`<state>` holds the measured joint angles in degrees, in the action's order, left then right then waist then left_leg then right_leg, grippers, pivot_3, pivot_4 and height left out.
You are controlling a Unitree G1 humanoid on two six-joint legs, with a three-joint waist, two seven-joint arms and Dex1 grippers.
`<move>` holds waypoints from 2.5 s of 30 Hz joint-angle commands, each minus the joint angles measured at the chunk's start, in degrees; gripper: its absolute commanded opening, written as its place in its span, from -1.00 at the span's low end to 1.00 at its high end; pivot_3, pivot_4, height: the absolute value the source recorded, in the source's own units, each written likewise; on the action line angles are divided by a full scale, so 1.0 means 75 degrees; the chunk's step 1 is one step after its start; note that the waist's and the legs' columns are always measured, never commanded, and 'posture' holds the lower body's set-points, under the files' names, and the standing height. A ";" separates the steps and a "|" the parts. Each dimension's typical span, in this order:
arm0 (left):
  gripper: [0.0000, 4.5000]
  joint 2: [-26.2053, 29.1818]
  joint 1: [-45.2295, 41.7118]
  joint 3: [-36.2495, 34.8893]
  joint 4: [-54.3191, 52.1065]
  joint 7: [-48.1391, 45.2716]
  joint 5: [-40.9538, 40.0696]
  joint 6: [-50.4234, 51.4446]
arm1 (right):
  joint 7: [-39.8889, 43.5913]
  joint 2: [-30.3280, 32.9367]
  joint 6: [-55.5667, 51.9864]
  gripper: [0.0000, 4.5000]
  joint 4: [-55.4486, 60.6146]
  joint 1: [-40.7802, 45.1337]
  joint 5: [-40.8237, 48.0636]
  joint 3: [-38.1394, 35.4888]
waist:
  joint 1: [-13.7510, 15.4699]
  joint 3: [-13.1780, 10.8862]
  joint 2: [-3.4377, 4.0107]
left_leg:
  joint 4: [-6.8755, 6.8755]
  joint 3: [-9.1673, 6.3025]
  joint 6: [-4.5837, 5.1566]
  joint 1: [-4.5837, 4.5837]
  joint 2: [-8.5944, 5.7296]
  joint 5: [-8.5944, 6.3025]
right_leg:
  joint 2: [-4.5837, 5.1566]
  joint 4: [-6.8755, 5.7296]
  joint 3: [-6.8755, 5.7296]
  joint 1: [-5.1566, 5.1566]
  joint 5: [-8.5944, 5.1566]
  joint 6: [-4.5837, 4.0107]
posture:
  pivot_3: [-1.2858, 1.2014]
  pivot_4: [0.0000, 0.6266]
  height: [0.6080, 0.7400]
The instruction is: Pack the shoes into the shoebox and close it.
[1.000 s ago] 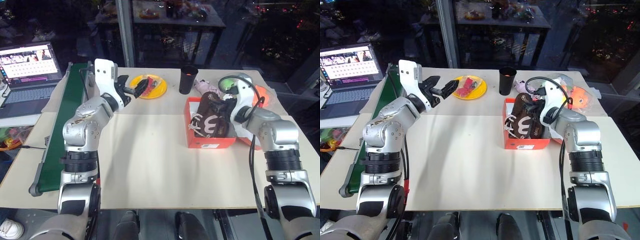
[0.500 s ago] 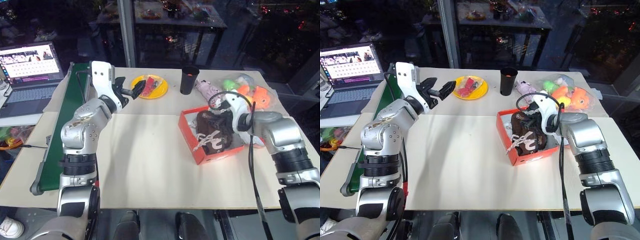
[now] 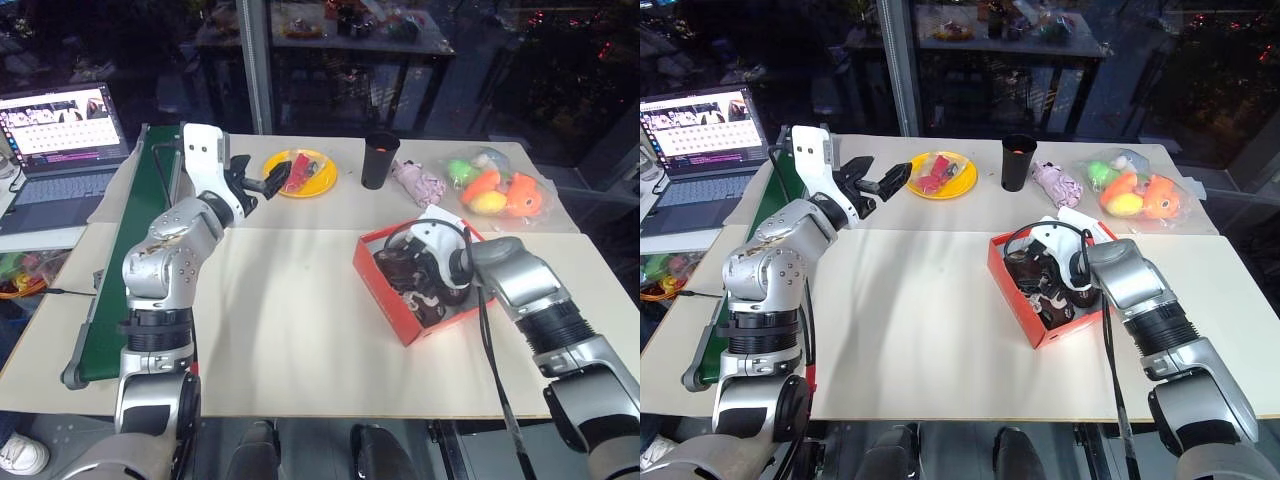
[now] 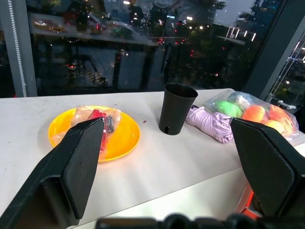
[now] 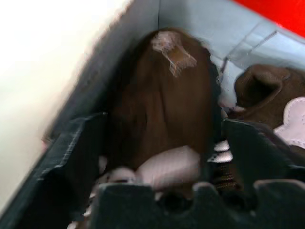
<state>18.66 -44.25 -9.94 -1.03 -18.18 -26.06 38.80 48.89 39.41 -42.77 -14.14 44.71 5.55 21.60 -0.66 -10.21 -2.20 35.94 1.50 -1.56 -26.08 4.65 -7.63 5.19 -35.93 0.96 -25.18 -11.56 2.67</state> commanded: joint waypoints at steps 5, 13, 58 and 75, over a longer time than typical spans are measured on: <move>1.00 0.0050 -0.0179 0.0119 -0.0201 -0.0150 0.0086 -0.0212 | -0.0066 -0.0356 -0.0549 0.99 0.0530 0.0598 0.0374 -0.1039 | -0.0013 0.0000 0.0000 | 0.0001 0.0000 0.0000 0.0000 0.0000 0.0000 | 0.0000 -0.0002 0.0001 0.0000 0.0000 0.0000 | 0.03 -0.52 0.94; 1.00 0.0710 -0.0205 0.1091 -0.0131 -0.1616 0.0260 -0.0054 | -0.0283 -0.0088 -0.2884 0.99 0.2578 0.0963 0.2008 -0.3284 | 0.0036 0.0000 0.0000 | -0.0001 0.0000 0.0000 0.0000 0.0001 0.0000 | 0.0000 -0.0008 -0.0002 -0.0001 0.0000 -0.0001 | 0.03 -0.52 0.94; 1.00 0.1977 -0.0480 0.2641 -0.0369 -0.5411 0.0207 0.0536 | -0.4287 -0.0792 0.5873 -0.99 -0.0205 -0.4818 -0.1195 -0.4510 | -0.0026 0.0012 0.0014 | 0.0015 0.0000 0.0006 0.0104 -0.0018 -0.0006 | 0.0011 -0.0003 0.0032 0.0103 -0.0072 0.0020 | 0.03 -0.52 0.94; 1.00 0.1864 -0.0800 0.2783 0.0045 -0.5611 0.0300 0.0382 | -0.4680 -0.0164 0.7437 -0.99 0.1792 -0.5397 -0.1769 -0.4867 | -0.0032 0.0012 0.0015 | 0.0010 0.0001 0.0006 0.0109 -0.0020 -0.0006 | 0.0012 -0.0001 0.0033 0.0108 -0.0075 0.0024 | 0.03 -0.52 0.94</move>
<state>32.70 -48.44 11.40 -0.31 -59.69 -24.02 42.66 13.67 36.85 11.15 -4.28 4.45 -7.95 -12.53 -0.90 -10.12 -2.09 36.02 1.50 -1.51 -25.26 4.50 -7.68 5.28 -35.93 1.20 -24.36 -12.13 2.85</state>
